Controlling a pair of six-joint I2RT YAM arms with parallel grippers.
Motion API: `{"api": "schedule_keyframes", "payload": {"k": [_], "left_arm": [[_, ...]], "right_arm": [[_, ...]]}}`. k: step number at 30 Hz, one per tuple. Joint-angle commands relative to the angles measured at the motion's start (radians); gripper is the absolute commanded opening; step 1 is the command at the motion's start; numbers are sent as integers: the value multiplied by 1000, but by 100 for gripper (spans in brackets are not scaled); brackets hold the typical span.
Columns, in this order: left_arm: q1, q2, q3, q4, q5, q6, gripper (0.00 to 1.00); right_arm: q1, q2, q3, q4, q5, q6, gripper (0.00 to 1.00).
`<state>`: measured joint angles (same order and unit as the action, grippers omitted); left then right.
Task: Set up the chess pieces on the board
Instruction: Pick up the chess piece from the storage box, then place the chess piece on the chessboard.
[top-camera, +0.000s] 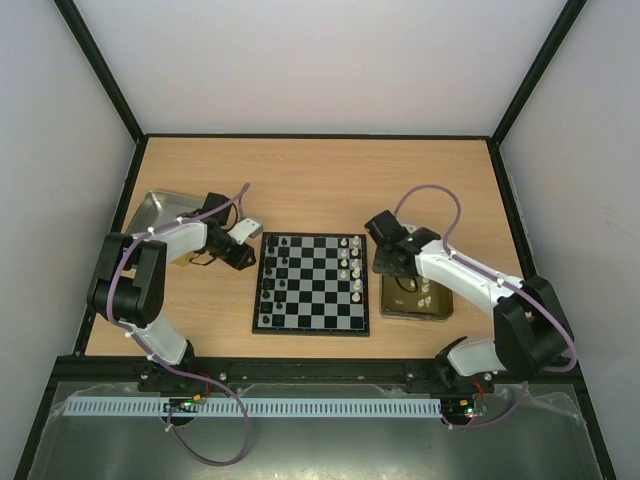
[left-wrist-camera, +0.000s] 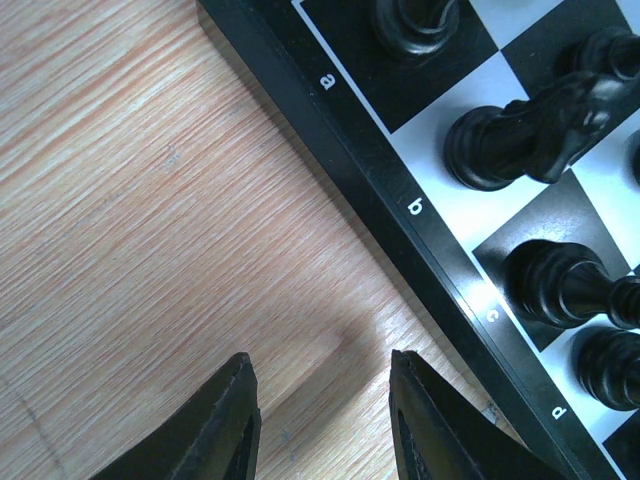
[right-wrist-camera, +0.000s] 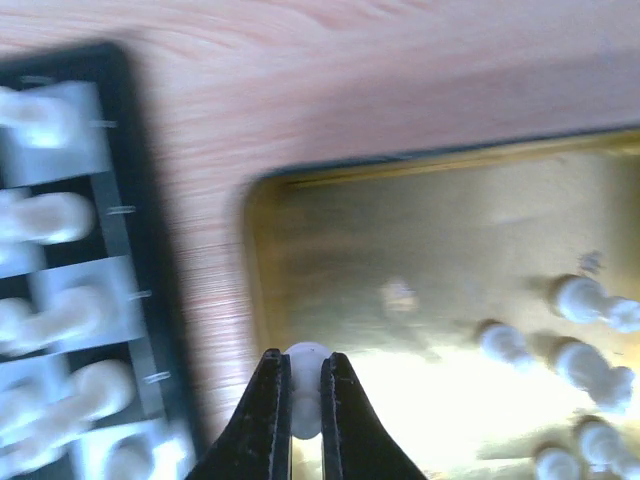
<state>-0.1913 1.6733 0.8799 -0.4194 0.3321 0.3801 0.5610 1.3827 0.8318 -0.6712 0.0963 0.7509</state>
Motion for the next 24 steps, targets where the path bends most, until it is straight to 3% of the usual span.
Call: {"api": "schedule_keyframes", "payload": {"k": [1,13,24], "left_arm": [[6,30,-16,-62,-41,-9,38],[6,25,-19,-62,-42,-10,38],[6,21,-20,-59,-41,-9,38]], "right_arm": [[111,-33,121,-122,91,48,2],[331,79,201,-97,24,82,2],[366,184,195,-19,-58,55,4]]}}
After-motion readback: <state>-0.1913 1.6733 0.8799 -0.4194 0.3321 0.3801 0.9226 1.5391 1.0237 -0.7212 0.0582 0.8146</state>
